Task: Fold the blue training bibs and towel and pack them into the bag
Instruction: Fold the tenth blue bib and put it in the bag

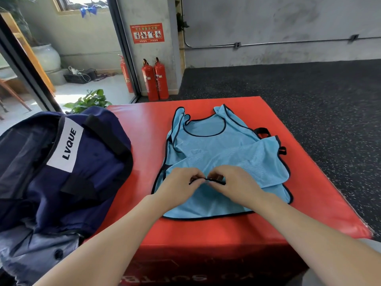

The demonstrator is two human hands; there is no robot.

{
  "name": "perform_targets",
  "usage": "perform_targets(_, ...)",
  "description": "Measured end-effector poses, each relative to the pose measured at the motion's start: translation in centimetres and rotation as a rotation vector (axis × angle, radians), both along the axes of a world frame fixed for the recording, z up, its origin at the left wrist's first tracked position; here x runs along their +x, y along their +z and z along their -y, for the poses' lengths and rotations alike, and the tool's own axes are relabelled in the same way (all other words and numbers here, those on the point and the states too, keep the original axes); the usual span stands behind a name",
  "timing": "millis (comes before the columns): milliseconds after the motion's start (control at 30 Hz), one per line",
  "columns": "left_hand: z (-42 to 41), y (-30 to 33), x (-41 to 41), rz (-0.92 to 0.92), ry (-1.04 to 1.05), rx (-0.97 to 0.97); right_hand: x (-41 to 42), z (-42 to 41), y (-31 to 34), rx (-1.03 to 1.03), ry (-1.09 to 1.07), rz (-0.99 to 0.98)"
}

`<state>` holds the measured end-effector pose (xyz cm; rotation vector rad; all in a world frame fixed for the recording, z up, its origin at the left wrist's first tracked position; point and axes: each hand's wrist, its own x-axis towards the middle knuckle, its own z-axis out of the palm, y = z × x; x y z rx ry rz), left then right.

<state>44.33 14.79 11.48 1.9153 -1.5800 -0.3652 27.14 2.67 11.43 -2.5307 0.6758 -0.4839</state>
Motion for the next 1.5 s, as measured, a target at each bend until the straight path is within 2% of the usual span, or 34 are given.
perform_targets(200, -0.8, 0.6, 1.0, 0.086, 0.021, -0.026, -0.7, 0.9, 0.3, -0.106, -0.024, -0.034)
perform_targets(367, -3.2, 0.7, 3.3, 0.116, 0.088, -0.004, -4.0, 2.6, 0.6, -0.065, -0.083, -0.101)
perform_targets(600, -6.6, 1.0, 5.2, 0.177, 0.185, -0.062, -9.4, 4.8, 1.2, 0.013, -0.236, -0.026)
perform_targets(700, -7.9, 1.2, 5.7, 0.213, 0.22, -0.07, -11.2, 5.2, 1.2, -0.01, -0.23, -0.058)
perform_targets(900, -9.1, 1.6, 4.8, 0.17, 0.233, -0.111, -13.5, 5.8, 1.4, -0.212, -0.177, -0.223)
perform_targets(1100, -10.6, 0.1, 5.3, 0.315, 0.056, -0.067, -15.8, 7.3, 0.0, -0.533, 0.008, -0.238)
perform_targets(1333, -10.8, -0.9, 4.4, 0.328, 0.001, -0.019, -15.6, 4.3, -0.2, -0.402, 0.091, -0.174)
perform_targets(1500, -11.0, -0.9, 4.1, 0.345, -0.044, 0.021, -15.0, 3.4, -0.1, -0.288, 0.122, -0.358)
